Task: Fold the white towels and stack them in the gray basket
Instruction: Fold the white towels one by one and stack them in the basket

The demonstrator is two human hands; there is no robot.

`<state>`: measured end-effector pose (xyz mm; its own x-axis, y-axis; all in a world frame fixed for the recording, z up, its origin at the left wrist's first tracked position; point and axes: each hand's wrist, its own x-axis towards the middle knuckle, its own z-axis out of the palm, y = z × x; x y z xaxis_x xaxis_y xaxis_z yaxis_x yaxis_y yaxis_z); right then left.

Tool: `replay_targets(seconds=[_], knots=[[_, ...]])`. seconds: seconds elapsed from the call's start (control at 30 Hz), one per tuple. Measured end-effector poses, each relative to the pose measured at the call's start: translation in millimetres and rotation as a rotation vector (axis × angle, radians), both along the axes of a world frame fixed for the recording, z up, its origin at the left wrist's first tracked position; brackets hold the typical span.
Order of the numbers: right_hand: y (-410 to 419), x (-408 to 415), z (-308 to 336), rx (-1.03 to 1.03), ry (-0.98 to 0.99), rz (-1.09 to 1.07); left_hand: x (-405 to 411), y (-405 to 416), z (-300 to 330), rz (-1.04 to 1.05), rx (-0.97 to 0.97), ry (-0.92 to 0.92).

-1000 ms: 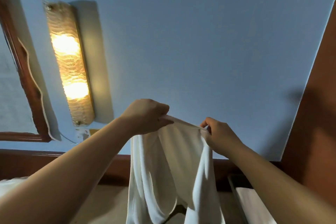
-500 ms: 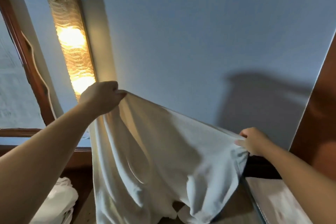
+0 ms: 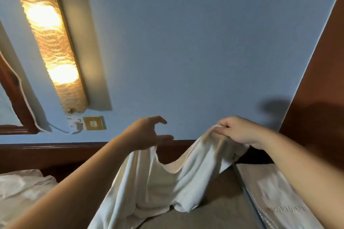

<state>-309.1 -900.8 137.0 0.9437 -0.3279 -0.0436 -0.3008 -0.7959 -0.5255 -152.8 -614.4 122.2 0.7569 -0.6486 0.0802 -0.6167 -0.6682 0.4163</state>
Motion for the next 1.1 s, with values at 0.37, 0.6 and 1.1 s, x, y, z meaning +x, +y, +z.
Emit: replay_targets(seconds=[0.37, 0.6, 1.1], knots=[[-3, -33, 11, 0.384, 0.074, 0.020, -55, -54, -23, -0.124, -0.285, 0.421], [-3, -55, -26, 0.793, 0.074, -0.026, -53, -12, -8, 0.028, -0.698, 0.787], [53, -37, -40, 0.095, -0.394, 0.390, -91, 66, 31, 0.198, -1.224, 0.592]])
